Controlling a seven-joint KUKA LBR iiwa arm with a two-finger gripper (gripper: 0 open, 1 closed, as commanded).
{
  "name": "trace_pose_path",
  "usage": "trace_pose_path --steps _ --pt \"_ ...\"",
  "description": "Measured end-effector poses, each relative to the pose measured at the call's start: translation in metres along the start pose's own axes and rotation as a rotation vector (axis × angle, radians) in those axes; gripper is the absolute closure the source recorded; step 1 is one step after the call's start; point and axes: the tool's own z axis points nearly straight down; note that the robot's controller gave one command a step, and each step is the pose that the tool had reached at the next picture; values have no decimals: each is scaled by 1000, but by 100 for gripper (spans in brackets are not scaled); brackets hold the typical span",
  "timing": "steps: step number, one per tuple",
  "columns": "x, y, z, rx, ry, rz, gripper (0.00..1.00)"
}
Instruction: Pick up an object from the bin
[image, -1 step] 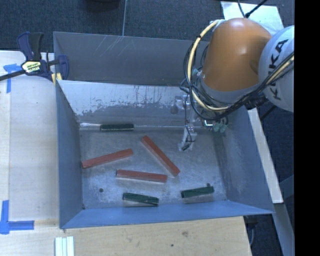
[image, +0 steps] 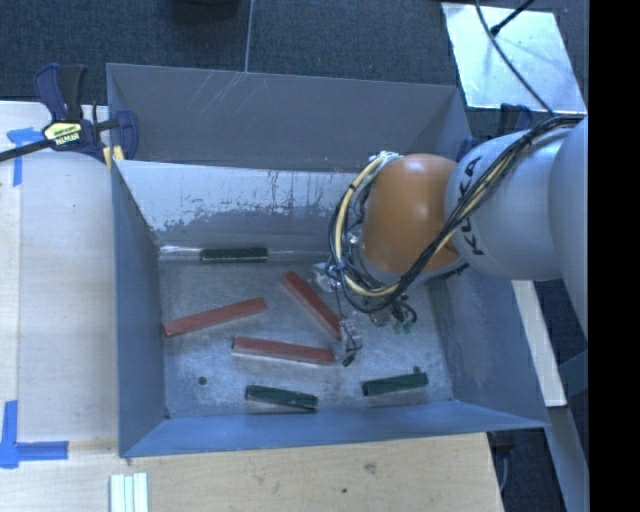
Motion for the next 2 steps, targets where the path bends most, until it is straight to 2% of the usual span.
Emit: trace_pose_path --steps 1,2 --pt "38 47 1 -1 -6 16 0" --pt "37 45 0 0 -10 19 100"
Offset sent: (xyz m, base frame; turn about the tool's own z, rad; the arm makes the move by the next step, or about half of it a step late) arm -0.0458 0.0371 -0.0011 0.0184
